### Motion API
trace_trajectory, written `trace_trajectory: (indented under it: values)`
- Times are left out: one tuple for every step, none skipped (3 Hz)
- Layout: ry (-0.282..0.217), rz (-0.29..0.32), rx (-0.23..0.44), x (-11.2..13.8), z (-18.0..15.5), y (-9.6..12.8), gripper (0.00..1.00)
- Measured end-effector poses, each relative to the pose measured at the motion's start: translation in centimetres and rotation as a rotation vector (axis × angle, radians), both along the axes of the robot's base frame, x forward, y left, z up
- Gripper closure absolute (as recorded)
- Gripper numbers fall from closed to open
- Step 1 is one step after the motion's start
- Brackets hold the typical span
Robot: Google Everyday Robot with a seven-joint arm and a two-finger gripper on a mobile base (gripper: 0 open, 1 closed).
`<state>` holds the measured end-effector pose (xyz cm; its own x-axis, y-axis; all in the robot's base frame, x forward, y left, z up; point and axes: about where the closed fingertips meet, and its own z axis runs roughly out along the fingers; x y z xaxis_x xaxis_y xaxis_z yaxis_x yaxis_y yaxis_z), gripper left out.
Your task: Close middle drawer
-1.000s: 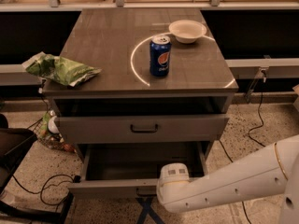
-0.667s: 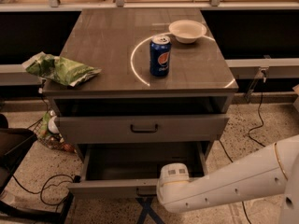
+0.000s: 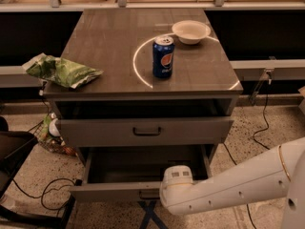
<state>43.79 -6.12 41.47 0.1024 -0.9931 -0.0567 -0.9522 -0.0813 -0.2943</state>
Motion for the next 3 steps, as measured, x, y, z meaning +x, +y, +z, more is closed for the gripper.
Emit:
trace_trajectory:
  values:
    - [0.0,0.0,0.0,0.0,0.0,0.0,1.0]
    - [0.0,0.0,0.0,0.0,0.0,0.0,1.0]
    - [0.042,0.0,0.032,-2.1,0.1,-0.7,1.0]
